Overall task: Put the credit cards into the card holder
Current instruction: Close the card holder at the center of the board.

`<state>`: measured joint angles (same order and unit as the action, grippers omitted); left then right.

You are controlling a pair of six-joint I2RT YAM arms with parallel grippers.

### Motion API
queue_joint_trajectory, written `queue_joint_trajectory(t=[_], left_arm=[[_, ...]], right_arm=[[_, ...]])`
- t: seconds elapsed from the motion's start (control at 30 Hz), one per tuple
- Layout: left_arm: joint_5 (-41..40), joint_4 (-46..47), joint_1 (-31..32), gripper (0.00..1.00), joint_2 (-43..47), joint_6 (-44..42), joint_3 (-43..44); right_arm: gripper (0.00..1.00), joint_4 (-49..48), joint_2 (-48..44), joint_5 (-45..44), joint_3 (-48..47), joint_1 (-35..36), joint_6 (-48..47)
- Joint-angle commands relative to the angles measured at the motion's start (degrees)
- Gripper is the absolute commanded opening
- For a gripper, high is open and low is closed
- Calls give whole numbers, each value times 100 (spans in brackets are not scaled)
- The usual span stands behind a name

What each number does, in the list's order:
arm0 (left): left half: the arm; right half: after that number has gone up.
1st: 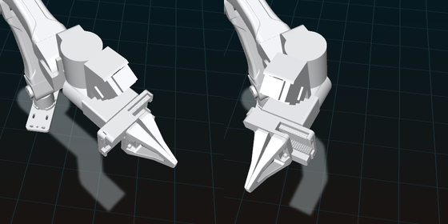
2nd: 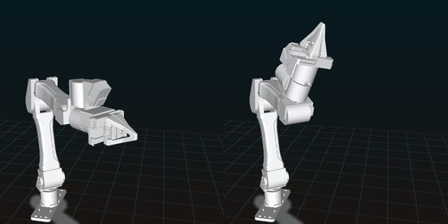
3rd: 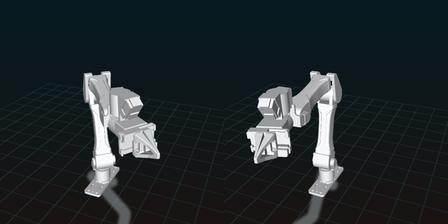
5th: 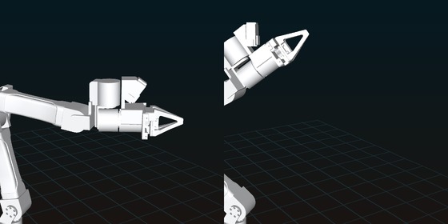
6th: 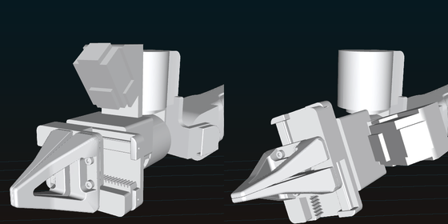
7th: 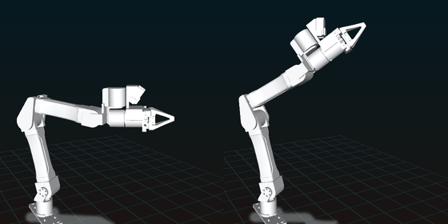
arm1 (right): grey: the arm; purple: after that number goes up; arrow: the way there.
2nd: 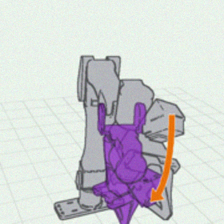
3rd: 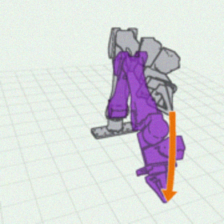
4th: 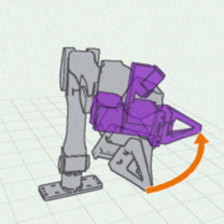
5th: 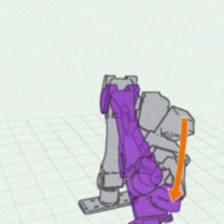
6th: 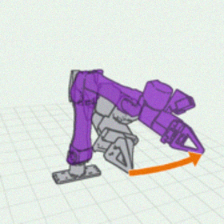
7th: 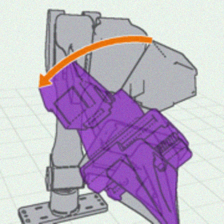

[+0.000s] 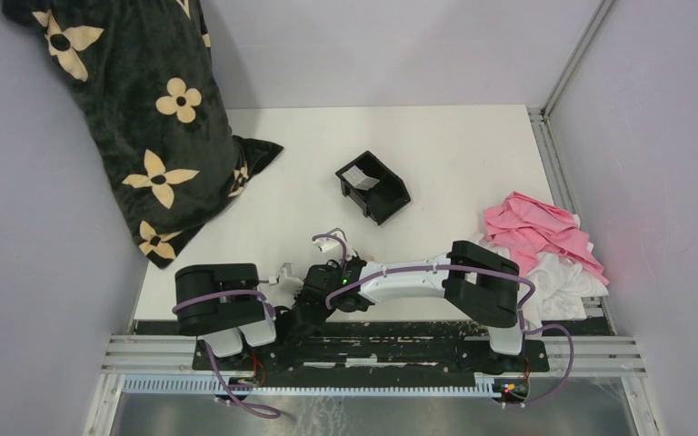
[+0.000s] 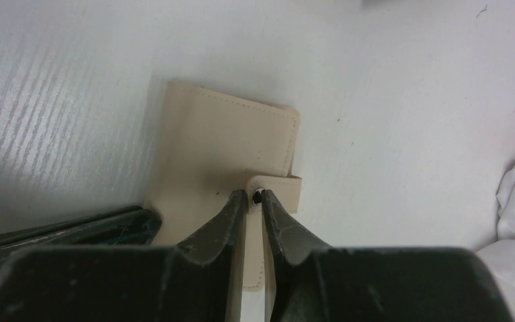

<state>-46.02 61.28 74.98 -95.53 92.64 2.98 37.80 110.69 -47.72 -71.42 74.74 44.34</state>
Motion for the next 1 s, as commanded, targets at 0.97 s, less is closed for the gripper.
queue_joint_trajectory(t=[0.97], left_arm=[[67, -224, -10, 3, -248, 34, -146]], right_arm=[[1, -85, -313, -134, -39, 122, -3]])
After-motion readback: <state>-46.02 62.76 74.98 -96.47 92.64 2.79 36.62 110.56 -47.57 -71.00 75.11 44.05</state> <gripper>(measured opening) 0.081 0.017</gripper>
